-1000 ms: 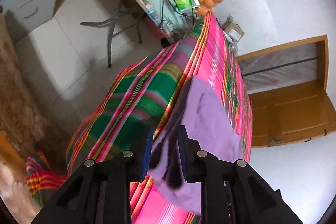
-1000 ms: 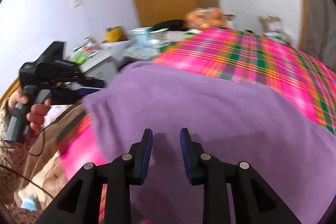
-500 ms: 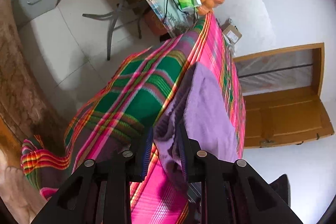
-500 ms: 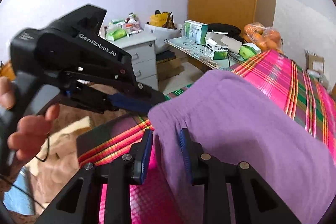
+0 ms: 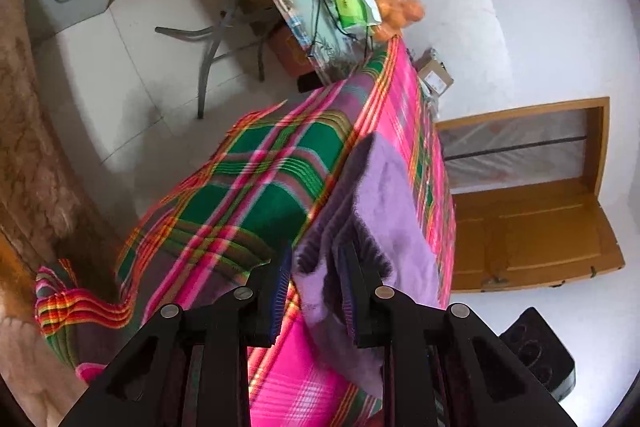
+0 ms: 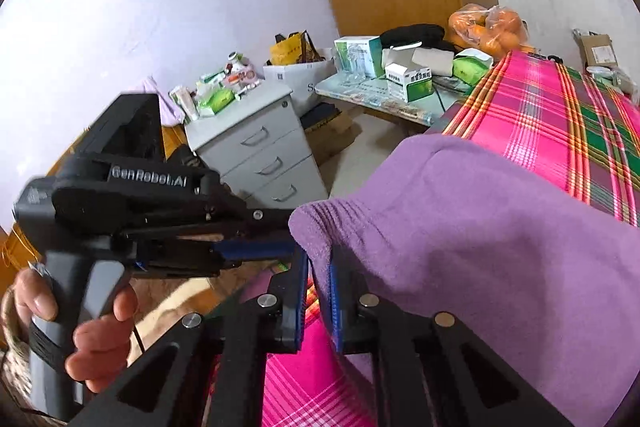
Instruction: Fold clothes
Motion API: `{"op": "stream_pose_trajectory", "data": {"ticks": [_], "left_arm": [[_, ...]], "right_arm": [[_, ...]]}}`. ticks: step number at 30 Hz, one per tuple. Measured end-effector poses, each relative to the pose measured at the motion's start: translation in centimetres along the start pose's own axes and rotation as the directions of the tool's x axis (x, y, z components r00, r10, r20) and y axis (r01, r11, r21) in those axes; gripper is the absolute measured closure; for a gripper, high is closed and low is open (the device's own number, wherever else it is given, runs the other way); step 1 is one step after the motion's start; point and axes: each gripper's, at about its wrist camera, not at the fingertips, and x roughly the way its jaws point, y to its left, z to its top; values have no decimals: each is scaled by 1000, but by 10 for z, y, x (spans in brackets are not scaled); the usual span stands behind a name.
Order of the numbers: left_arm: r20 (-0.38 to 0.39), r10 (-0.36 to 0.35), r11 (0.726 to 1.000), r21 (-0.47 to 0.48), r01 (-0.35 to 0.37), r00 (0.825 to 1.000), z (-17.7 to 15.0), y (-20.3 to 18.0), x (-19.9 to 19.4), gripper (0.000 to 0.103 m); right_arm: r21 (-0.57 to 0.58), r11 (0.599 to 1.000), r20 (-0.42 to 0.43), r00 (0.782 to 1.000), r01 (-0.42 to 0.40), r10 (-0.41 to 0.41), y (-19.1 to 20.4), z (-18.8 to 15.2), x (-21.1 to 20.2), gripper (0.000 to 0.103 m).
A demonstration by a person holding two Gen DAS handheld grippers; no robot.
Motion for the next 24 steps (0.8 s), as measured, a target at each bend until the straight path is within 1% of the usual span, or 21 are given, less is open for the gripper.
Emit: {"op": "stream_pose_trajectory", "data": {"ticks": [1, 3, 6, 11, 15, 17, 19, 21, 23, 24], "left_arm": [[-6, -9, 1000, -10, 9, 1000, 0, 3, 1, 80], [-14, -9, 1000, -21, 8, 1000, 0, 5, 2, 80], [-15, -8, 1000, -18, 7, 1000, -1, 6, 3, 80], [1, 3, 1000, -4, -3, 1000, -2, 1, 1, 80], [4, 28, 1000, -11, -28, 1000, -3, 1, 1, 80], [3, 28, 999, -20, -28, 1000, -3, 2, 1, 80], [18, 30, 999, -20, -29, 999, -3, -1, -3, 80], [38, 31, 1000, -3, -31, 999, -3, -8, -8, 80], [66, 40, 999, 28, -42, 997, -5, -18, -12, 80], [82, 48, 998, 45, -52, 995, -6, -24, -14, 80]], "right_arm": [[-6, 1000, -10, 1000, 8, -8, 1, -2, 4, 93], [25, 1000, -39, 999, -8, 9, -2, -8, 13, 92], [22, 1000, -28, 1000, 6, -5, 0, -12, 12, 92], [-25, 998, -5, 998, 58, -58, 12, -12, 9, 92], [-20, 999, -18, 999, 46, -47, 7, -13, 15, 92], [-28, 999, -19, 999, 45, -45, 9, -14, 12, 91], [-36, 998, -20, 999, 43, -43, 10, -14, 10, 87], [-27, 999, -27, 999, 23, -23, 9, -15, 5, 78], [-10, 1000, -29, 999, -19, 19, 7, -15, -2, 76], [-17, 1000, -21, 999, -26, 26, 6, -16, -10, 76]]}}
